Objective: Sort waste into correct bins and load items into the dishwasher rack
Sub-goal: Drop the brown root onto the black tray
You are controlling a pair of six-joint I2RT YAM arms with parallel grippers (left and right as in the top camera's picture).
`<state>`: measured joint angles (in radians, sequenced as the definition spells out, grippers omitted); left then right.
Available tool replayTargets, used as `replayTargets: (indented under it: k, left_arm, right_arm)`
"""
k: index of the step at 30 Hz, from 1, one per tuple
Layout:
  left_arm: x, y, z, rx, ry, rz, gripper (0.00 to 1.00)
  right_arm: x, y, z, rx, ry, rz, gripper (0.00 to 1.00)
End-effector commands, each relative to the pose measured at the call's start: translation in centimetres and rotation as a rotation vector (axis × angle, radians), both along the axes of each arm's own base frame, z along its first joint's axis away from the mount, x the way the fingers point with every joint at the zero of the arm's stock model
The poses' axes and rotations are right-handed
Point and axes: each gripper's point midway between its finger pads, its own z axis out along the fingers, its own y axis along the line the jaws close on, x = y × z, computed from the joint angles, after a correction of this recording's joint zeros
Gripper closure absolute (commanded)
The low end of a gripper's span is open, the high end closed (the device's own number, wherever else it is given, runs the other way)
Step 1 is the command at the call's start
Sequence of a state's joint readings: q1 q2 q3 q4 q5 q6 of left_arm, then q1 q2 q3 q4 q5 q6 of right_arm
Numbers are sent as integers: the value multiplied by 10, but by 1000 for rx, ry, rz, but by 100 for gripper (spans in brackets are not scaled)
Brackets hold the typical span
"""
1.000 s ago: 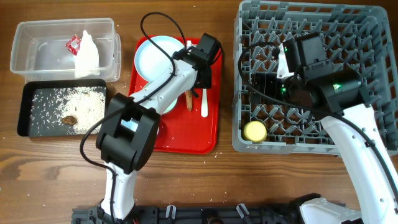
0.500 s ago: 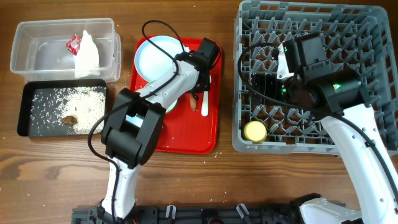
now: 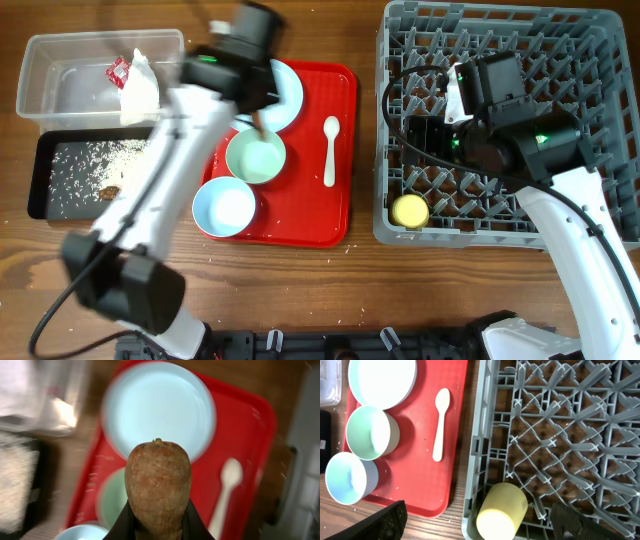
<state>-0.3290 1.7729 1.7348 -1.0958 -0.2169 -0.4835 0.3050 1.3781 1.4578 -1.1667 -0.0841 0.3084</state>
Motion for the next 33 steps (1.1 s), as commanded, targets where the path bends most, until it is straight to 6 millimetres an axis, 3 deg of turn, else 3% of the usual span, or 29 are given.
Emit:
replayTargets:
  k: [1,3,6,8,10,12,13,15,19,22,26,29,33]
  left_arm:
    - [-2,99,-7,9,42,325,96]
    - [-8,146,-19,-33,59,547,96]
    - [-33,207,-52,-110,100,944,96]
    - [-51,235,-84,-135,137,1145,96]
    - [-57,250,-112,-132,155,1190,96]
    - [-60,256,-135,-130,165,1208,96]
    - [-62,258,-149,-127,173,1215,92]
    - [-63,259,-160,-126,178,1216,83]
    - [-62,259,-162,-127,171,1214,60]
    - [-61,260,-161,-108,184,1157,56]
    - [-61,265,-156,-73,174,1130,51]
    - [-58,261,-137,-69,177,1042,54]
    - [-39,220,-98,-164,131,805,47]
  right_arm:
    - [4,0,3,-20,-19,15,7]
    - [5,0,3,-19,-22,15,7]
    - [5,1,3,-18,-24,15,7]
    - [5,1,3,-18,-24,15,7]
    - [6,1,4,-17,-27,15,7]
    - [7,1,4,-16,-33,15,7]
    - [7,1,5,-15,-35,15,7]
    - [7,1,5,-15,-35,15,7]
    - [7,1,5,-15,-35,15,7]
    - [8,1,5,-15,-36,15,7]
    - [8,1,5,-14,-37,15,7]
    - [8,2,5,-13,-38,15,7]
    - [11,6,8,11,-52,23,7]
